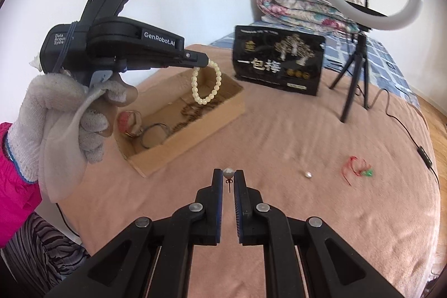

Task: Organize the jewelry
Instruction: 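Carry bracelet and earring into the cardboard box and open both grippers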

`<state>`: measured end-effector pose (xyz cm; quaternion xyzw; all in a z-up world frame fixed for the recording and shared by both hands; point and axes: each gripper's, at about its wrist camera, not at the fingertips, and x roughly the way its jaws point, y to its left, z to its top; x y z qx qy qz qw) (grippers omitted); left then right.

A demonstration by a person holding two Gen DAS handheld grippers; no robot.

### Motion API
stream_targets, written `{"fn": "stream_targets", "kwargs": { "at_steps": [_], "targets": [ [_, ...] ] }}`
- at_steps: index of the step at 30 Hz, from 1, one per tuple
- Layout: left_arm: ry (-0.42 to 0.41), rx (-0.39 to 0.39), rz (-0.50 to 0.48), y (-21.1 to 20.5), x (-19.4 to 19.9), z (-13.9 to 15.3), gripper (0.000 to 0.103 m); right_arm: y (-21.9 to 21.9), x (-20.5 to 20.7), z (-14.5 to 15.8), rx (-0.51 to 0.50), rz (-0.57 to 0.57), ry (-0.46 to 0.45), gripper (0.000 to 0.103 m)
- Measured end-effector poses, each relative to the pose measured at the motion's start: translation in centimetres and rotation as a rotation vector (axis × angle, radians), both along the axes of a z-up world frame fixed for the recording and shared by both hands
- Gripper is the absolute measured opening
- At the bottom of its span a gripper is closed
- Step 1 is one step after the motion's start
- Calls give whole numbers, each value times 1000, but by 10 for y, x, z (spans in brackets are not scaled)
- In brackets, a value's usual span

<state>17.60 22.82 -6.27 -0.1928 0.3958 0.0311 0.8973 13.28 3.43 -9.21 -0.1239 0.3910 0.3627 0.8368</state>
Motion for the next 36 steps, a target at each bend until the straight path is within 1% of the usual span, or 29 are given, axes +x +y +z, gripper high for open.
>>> {"fn": "stream_targets", "kwargs": {
  "at_steps": [8,17,27,36],
  "targets": [
    [17,14,71,48,-26,-5,5,50,-2,-4,29,65,13,5],
    [43,27,134,90,-45,-15,5,95,3,-7,64,102,27,5],
    [83,28,150,109,-58,-29,5,133,25,-24,63,101,40,5],
    [109,77,144,106,-54,-37,5,148,33,-38,42,95,46,6]
  ]
}}
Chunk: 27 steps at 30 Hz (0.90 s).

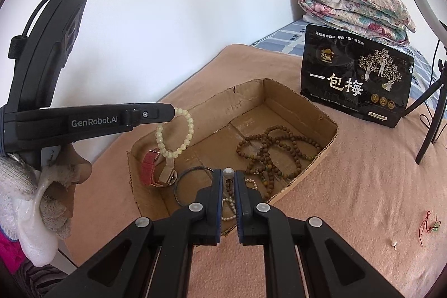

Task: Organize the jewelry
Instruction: 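Carry bracelet and earring into the cardboard box and open both grippers, then move the left gripper to a second pearl earring while the right gripper approaches the jade charm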

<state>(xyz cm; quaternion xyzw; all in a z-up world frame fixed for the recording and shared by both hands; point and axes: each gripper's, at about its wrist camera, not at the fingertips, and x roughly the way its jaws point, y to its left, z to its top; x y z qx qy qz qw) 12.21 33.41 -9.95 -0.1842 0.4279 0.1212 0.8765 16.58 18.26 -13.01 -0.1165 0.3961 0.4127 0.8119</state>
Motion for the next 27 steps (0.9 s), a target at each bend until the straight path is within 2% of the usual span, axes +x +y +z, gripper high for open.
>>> {"fn": "stream_targets", "kwargs": {
  "at_steps": [2,3,4,6,7,8,9,10,14,16,20,22,27],
  "targets": [
    [4,5,1,1,1,0,5,1,2,0,-2,-14,-10,13],
    [5,3,1,1,1,-1,5,1,2,0,1,-21,-17,28],
    [5,-2,0,2,2,-1,5,0,3,1,7,-29,-24,37],
    [11,-3,1,3,2,-1,7,-3,5,3,19,-37,-23,44],
    [17,6,5,3,3,-1,12,-4,6,4,20,-43,-26,49],
    [17,13,11,4,3,0,34,-6,6,5,19,-52,-33,53],
    [10,16,15,4,2,1,47,-8,6,6,18,-60,-41,60],
    [1,20,20,5,1,3,47,-10,6,7,17,-64,-46,64],
    [-7,22,33,6,0,5,47,-19,8,8,11,-79,-48,68],
    [-9,20,35,5,0,6,47,-22,8,9,5,-90,-54,75],
    [-15,24,32,1,1,11,47,-30,8,13,8,-108,-62,79],
    [-21,31,30,-1,1,12,47,-34,7,16,13,-116,-67,85],
    [-34,60,13,-14,2,19,47,-45,7,22,10,-139,-86,91]
  ]
}}
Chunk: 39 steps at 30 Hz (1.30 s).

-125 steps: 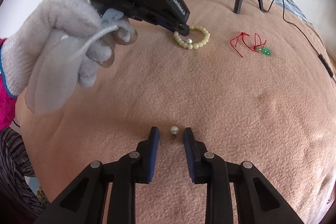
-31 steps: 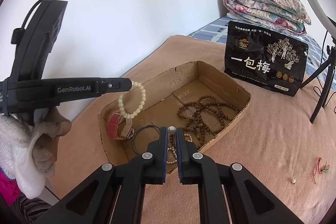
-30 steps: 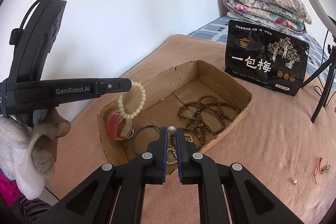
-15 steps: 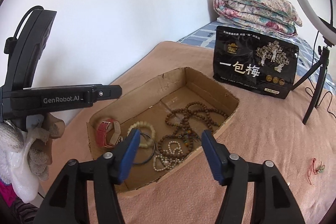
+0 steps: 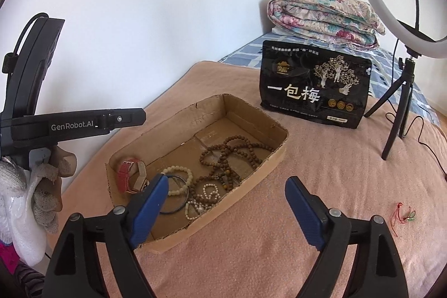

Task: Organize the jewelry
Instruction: 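Move the left gripper to a second pearl earring while the right gripper approaches the jade charm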

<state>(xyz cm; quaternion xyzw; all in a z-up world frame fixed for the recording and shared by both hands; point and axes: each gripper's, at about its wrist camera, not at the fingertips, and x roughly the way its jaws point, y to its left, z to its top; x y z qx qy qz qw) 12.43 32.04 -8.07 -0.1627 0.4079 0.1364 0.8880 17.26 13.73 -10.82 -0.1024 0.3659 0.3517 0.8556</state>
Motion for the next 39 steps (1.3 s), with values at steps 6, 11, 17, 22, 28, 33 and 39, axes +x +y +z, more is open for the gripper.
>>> {"fn": "stream_targets", "kwargs": {
  "at_steps": [6,11,17,22,28,33,39],
  "targets": [
    [-18,25,-23,-18,4,6,47,-27,6,8,7,-51,-5,99],
    [-41,60,-61,-42,8,15,47,-56,13,13,2,-104,-12,100],
    [-71,112,-115,-78,13,25,66,-95,21,22,5,-179,-20,103],
    [-73,111,-153,-101,19,27,66,-123,26,28,-13,-222,-42,103],
    [-80,112,-205,-132,30,27,66,-156,34,33,-19,-287,-53,103],
    [-73,108,-262,-159,42,19,66,-190,47,33,-7,-355,-49,103],
    [-66,80,-337,-186,57,6,66,-231,66,27,1,-424,-27,103]
  ]
}}
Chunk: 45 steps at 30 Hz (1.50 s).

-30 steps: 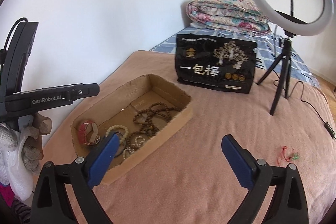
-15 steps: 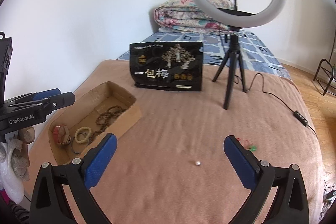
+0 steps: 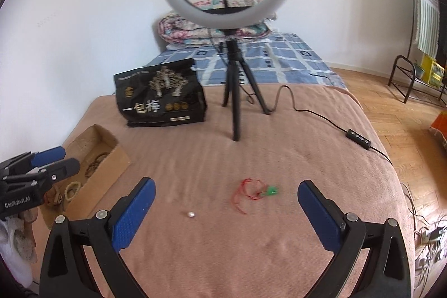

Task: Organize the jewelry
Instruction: 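Move the left gripper to a second pearl earring while the right gripper approaches the jade charm, then close the left gripper on the pearl earring while the right gripper grasps the green jade charm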

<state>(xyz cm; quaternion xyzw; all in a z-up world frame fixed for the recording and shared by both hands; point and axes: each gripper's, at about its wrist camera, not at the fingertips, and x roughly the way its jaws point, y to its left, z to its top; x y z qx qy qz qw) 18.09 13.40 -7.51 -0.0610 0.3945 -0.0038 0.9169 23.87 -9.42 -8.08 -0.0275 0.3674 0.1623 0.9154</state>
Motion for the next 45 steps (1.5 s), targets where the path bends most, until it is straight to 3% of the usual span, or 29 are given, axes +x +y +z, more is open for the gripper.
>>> {"fn": "stream_targets", "kwargs": {
  "at_steps": [8,10,14,16,18,24,27,29,35,39,45],
  "targets": [
    [71,-64,-101,-33,20,-32,66,-27,28,-11,-1,-7,61,101],
    [93,-65,-129,-41,23,-42,66,-28,36,-20,-14,0,96,95],
    [133,-59,-190,-57,31,-60,52,-32,54,-43,0,2,183,85],
    [159,-84,-205,-61,39,-69,49,-35,64,-55,24,-3,234,80],
    [199,-107,-204,-64,49,-78,39,-37,72,-65,30,-4,271,73],
    [302,-209,-181,-65,78,-98,38,-39,92,-88,41,-20,339,70],
    [325,-209,-177,-72,87,-106,38,-39,98,-98,54,-25,361,66],
    [351,-200,-180,-78,91,-113,31,-39,103,-103,60,-28,376,64],
    [376,-185,-186,-85,95,-123,30,-39,114,-112,88,-43,396,63],
    [375,-177,-192,-87,96,-123,30,-38,118,-118,83,-49,413,56],
    [384,-189,-188,-87,99,-124,29,-29,118,-126,29,-34,413,55]
  ]
}}
